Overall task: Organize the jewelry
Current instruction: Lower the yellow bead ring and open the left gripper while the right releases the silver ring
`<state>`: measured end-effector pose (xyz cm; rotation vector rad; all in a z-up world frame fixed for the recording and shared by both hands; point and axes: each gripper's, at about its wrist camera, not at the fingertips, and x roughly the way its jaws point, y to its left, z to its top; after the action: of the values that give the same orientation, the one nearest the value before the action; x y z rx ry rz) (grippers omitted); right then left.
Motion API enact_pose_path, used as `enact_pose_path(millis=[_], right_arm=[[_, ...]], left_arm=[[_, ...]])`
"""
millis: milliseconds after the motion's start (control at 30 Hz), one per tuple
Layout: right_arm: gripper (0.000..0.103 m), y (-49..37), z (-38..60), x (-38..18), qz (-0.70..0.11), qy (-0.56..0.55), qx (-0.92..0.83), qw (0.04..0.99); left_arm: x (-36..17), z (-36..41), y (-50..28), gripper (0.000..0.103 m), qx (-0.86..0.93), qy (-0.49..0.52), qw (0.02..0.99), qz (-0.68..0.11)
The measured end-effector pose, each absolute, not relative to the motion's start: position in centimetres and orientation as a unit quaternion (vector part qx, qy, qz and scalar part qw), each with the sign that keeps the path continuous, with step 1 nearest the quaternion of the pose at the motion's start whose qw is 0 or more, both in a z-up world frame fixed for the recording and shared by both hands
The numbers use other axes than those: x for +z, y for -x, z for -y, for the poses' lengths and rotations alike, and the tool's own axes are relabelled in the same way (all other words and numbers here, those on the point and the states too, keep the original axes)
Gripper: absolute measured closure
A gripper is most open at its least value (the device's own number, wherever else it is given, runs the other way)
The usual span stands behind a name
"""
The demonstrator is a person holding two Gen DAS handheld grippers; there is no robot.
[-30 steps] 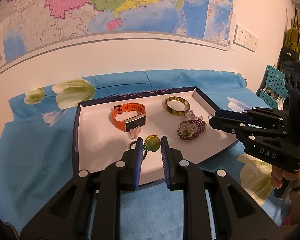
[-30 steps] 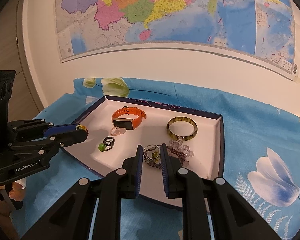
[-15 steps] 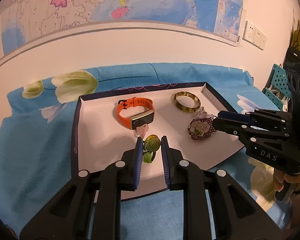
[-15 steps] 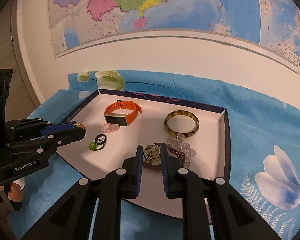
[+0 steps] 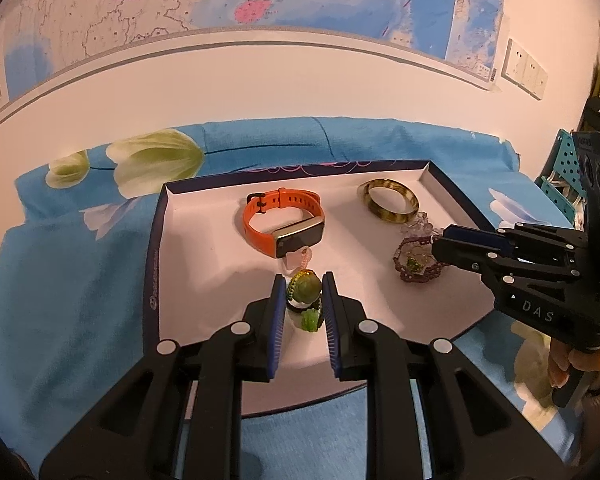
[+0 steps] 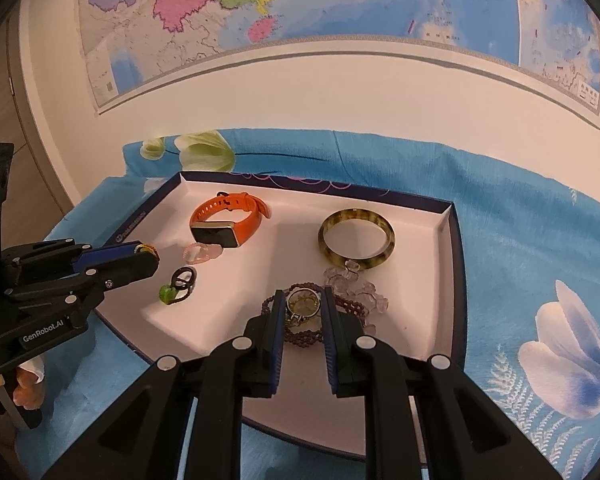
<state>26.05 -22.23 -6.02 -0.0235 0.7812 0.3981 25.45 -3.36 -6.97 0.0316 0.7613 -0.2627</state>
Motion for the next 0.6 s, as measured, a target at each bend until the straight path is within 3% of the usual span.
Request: enact_pose_path(millis=[600], right_arm=[[0.087,-26.7,21.9,-6.9,-0.393,0.013,0.185,0.901]], left_arm=[[-8.2,4.0,-26.2,0.084,-0.116,-0.023,0.914,-0.389]])
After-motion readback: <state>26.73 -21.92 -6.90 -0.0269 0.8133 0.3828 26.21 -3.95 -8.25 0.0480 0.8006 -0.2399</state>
